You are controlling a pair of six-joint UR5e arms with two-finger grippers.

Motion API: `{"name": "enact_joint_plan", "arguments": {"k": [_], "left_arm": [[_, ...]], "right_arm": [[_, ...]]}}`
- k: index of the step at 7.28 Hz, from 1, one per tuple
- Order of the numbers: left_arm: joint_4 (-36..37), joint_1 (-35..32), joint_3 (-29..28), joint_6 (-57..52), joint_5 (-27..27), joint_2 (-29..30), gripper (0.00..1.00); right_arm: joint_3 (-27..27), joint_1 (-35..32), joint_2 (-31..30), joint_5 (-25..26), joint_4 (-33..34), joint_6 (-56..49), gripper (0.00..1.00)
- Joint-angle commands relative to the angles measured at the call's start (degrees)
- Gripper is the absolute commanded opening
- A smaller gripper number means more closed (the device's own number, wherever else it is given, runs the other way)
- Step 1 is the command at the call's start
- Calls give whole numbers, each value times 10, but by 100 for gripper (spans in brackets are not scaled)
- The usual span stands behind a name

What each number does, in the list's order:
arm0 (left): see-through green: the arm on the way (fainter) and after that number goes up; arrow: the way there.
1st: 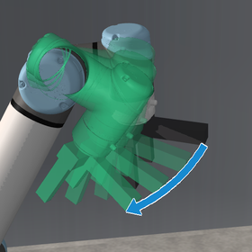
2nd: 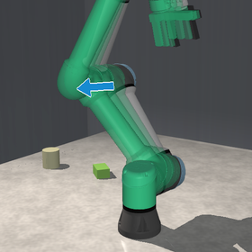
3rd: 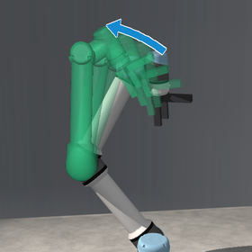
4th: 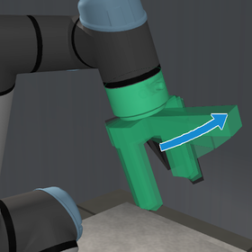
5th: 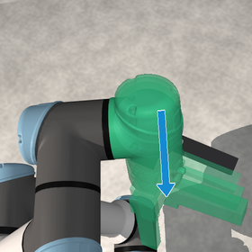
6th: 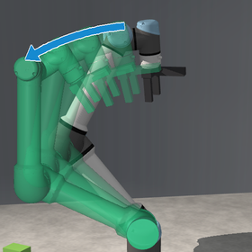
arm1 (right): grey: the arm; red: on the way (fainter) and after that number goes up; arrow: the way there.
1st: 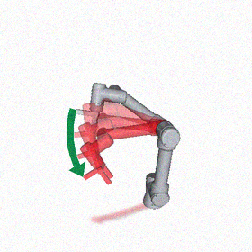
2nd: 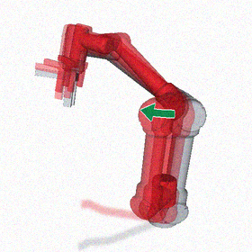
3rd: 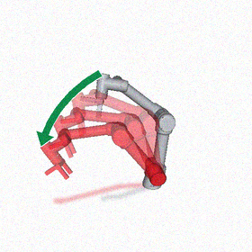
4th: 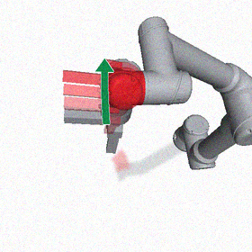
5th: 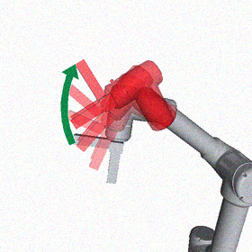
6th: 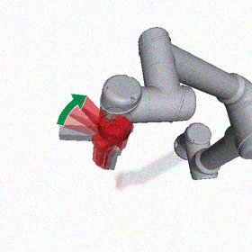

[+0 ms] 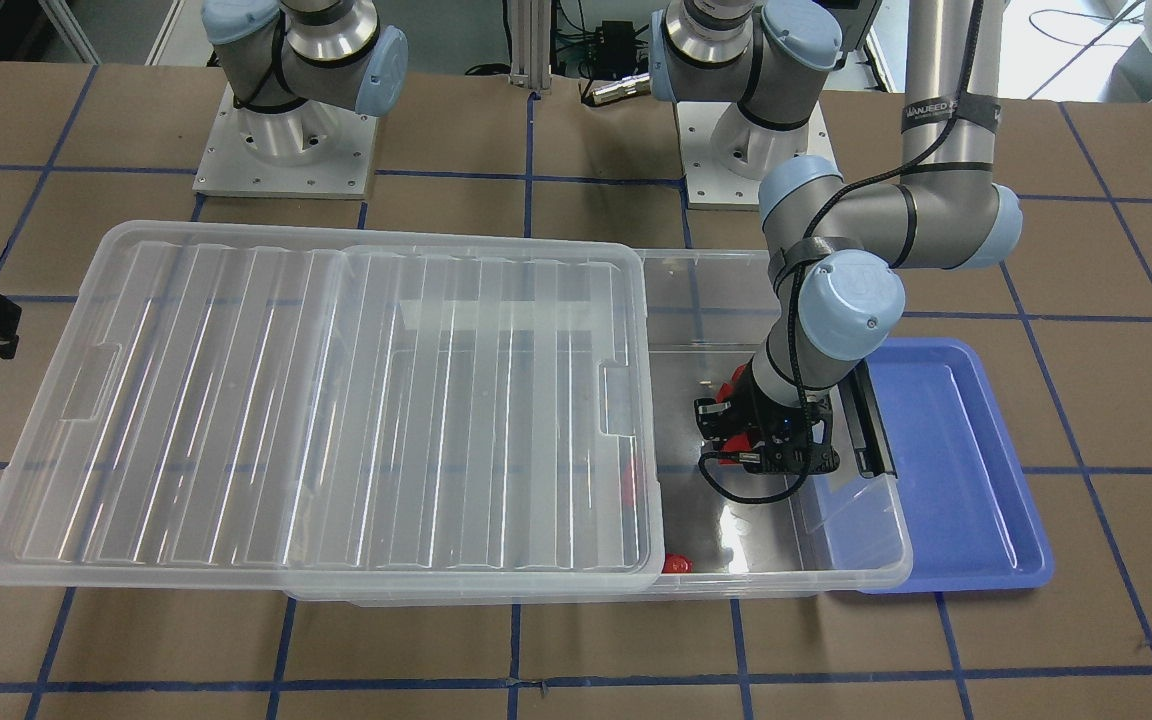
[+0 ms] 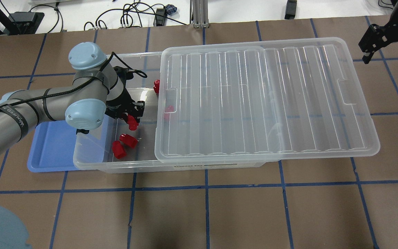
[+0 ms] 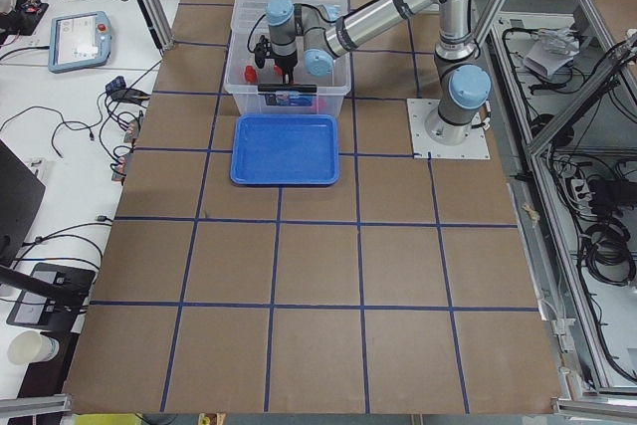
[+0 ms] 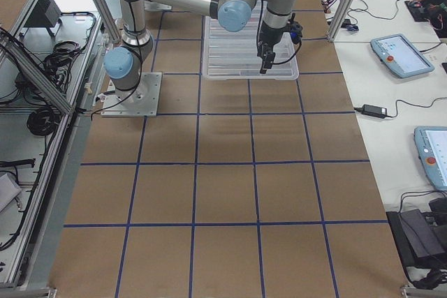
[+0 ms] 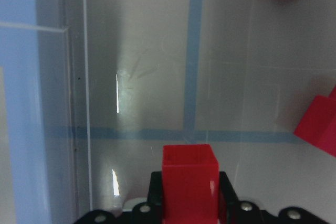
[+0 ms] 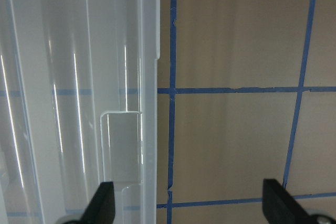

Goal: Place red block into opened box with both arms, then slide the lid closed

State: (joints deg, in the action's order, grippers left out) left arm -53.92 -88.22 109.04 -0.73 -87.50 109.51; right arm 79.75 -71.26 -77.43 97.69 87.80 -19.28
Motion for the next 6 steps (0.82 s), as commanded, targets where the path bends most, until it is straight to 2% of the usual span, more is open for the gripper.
{"name": "enact_joint_plan", "arguments": {"k": [1, 2, 3, 5, 6], "left_arm": [[31, 2, 2, -16, 0, 8, 57], [32, 1, 2, -9, 0, 9, 78], [34, -1, -2, -9, 1, 6, 91], [18, -8, -10, -9, 0, -24, 100], [2, -9, -11, -6, -1, -39, 100]], "right_arm": [[2, 1, 1, 4, -1, 0, 100], [2, 2, 1, 10, 1, 0, 100], [8, 5, 1, 9, 1, 1, 100], [10, 4, 1, 7, 1, 1, 100], [10, 4, 1, 8, -2, 2, 100]]}}
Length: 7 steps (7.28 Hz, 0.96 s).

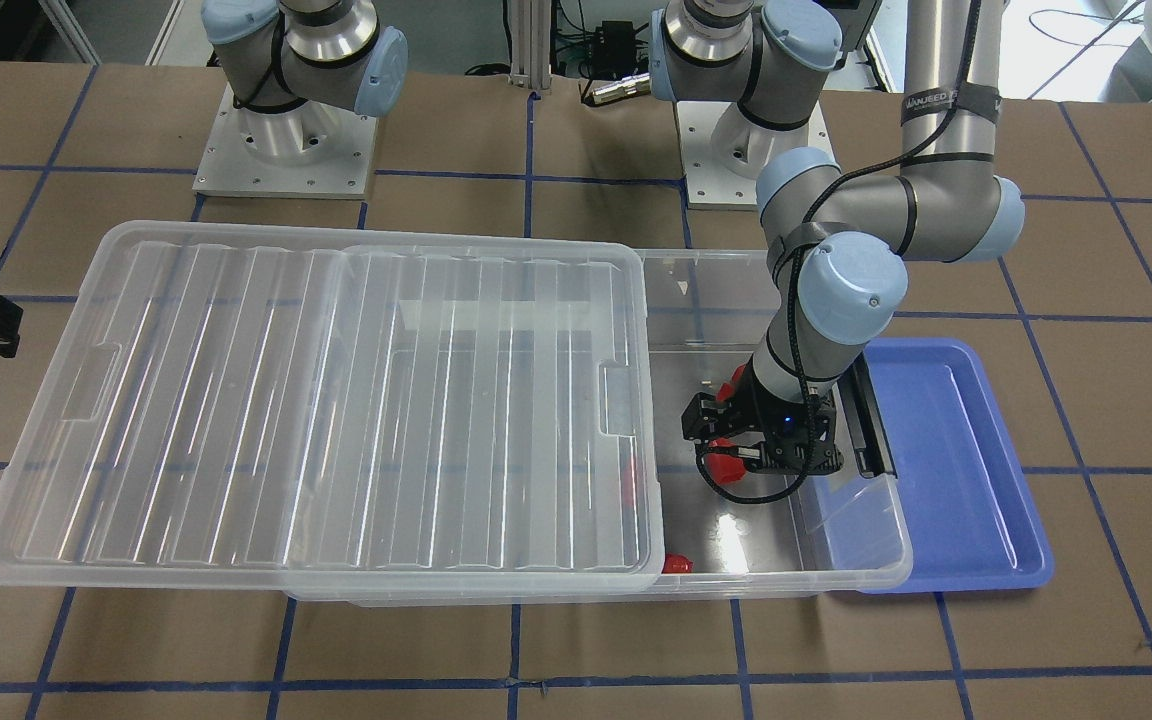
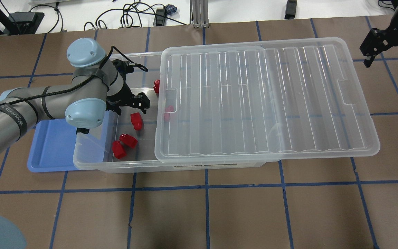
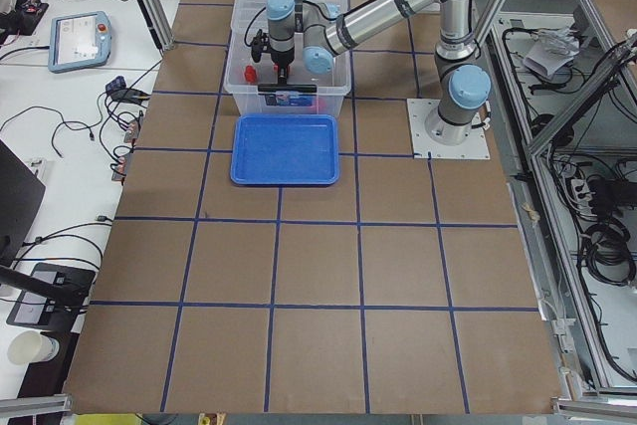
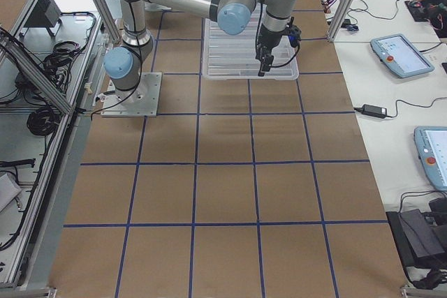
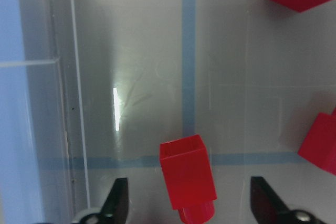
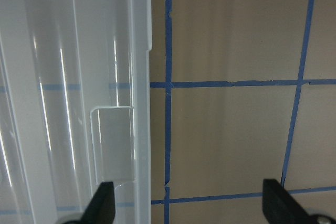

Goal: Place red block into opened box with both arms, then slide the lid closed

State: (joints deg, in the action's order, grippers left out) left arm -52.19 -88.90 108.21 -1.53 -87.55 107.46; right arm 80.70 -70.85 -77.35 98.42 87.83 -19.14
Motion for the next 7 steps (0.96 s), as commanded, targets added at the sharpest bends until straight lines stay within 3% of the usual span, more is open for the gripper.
{"name": "enact_joint_plan", "arguments": {"k": [1, 5, 7], "left_arm": [[-31, -2, -12, 1, -4, -38, 100], [-334, -6, -191, 1, -20, -116, 100], [-367, -16, -227, -4, -20, -145, 100]], "right_arm": [[1, 0, 1, 0, -1, 1, 100], [38, 16, 13, 3, 27, 13, 100], [74, 47, 12, 3, 68, 6, 100]]}}
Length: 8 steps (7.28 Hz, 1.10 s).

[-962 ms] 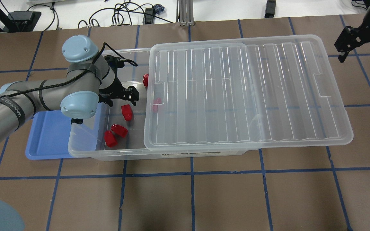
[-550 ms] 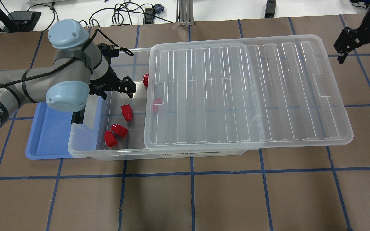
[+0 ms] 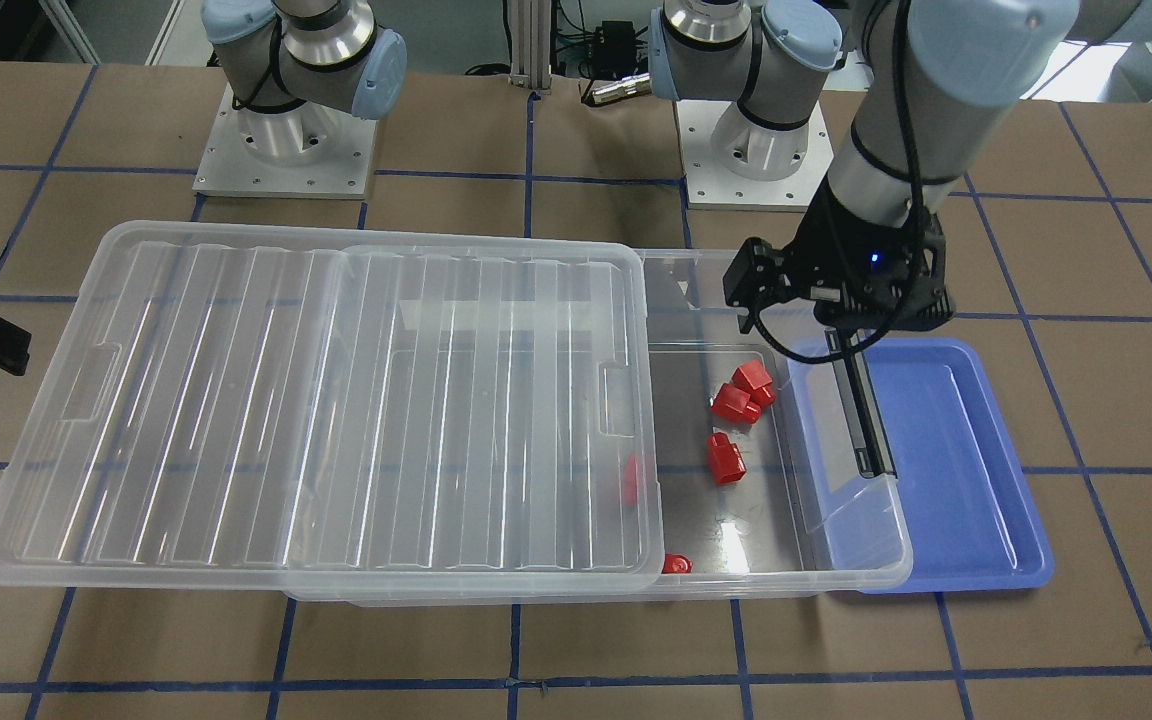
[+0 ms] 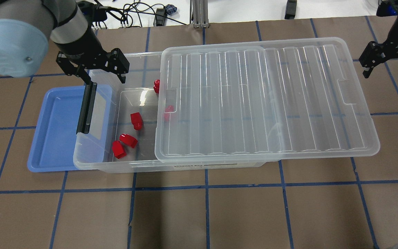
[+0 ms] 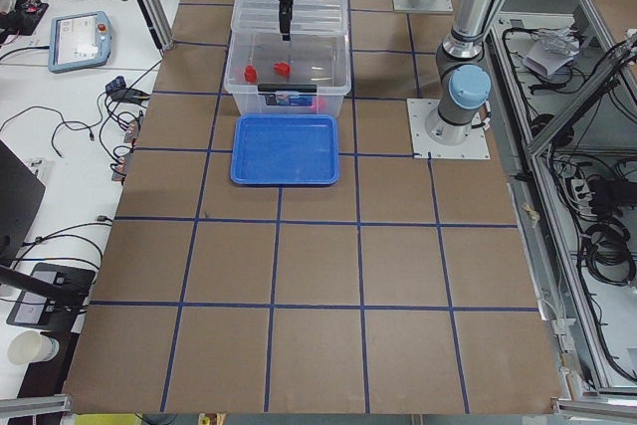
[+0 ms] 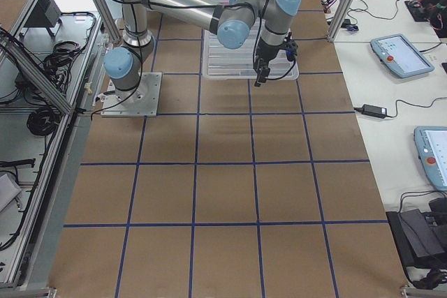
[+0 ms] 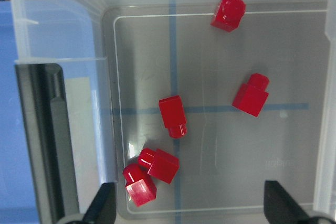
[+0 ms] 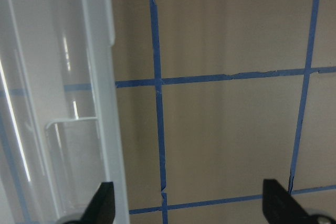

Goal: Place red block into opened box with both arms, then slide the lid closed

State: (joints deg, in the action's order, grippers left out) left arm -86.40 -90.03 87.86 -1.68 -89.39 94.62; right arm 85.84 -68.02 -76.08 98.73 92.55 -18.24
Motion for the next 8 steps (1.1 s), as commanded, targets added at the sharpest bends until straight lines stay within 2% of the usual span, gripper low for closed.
{"name": "enact_joint_plan", "arguments": {"k": [1, 3, 5, 8], "left_arm": [[-25, -7, -19, -4, -1, -24, 100], [-34, -8, -28, -6, -1, -35, 100], [-32, 3, -30, -89, -23, -53, 100], [-37, -4, -32, -47, -23, -58, 100]], "right_arm": [[35, 21, 1, 0, 35, -1, 100], [43, 21, 1, 0, 51, -6, 100], [58, 21, -4, 0, 51, 2, 100], [71, 20, -4, -2, 53, 4, 100]]}}
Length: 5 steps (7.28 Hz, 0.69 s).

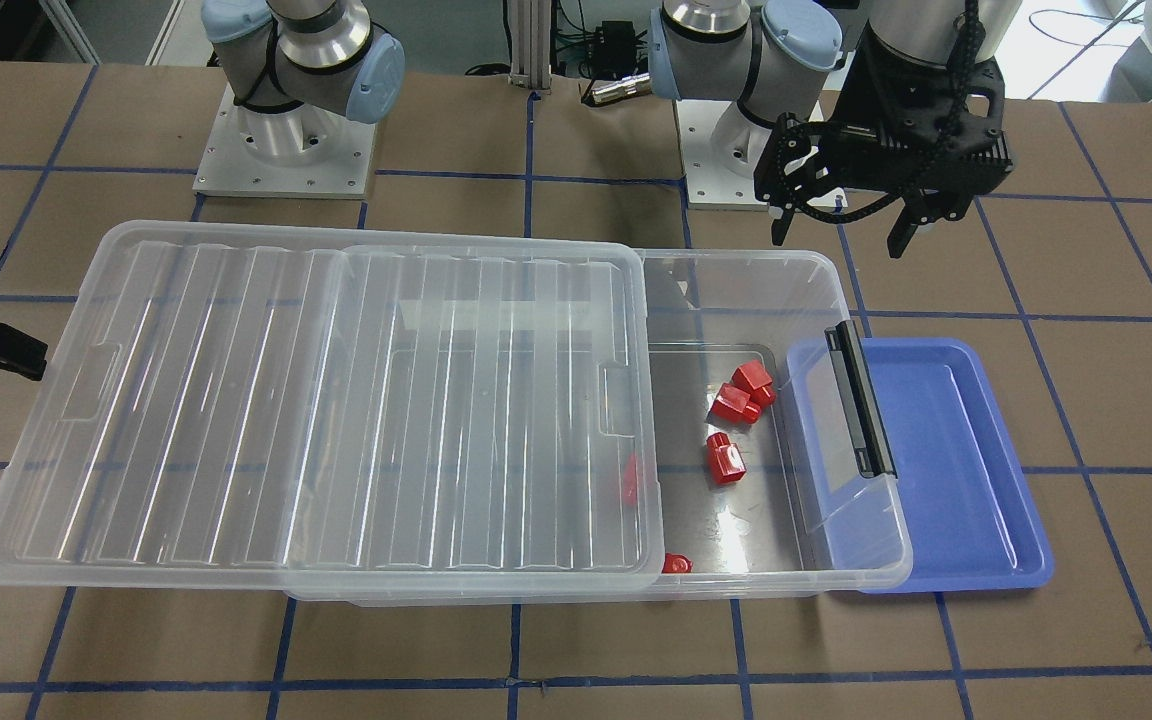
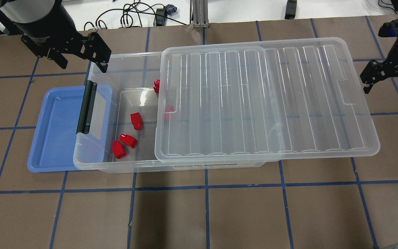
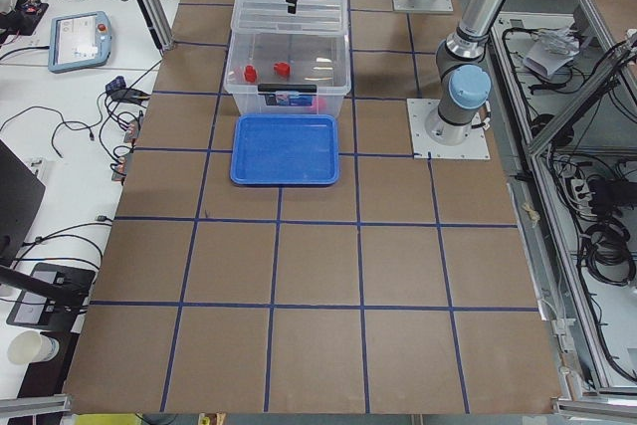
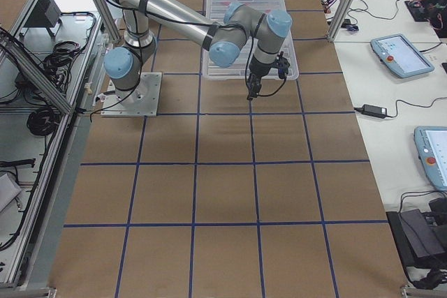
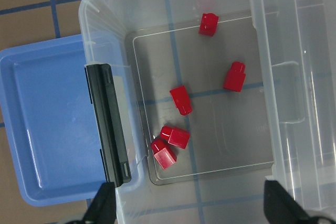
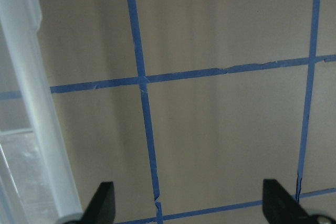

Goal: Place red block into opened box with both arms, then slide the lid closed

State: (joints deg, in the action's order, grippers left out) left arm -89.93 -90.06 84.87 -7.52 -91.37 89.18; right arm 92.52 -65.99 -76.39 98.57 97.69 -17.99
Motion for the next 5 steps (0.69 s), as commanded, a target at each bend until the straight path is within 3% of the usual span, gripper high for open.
{"name": "enact_joint_plan", "arguments": {"k": [1, 5], "left_arm": [[-2, -3, -3, 12, 1, -6, 100], [-28, 5, -6, 52, -5, -14, 100]], "right_arm": [[5, 0, -1, 0, 0, 1, 100], [4, -25, 0, -10, -8, 23, 100]]}}
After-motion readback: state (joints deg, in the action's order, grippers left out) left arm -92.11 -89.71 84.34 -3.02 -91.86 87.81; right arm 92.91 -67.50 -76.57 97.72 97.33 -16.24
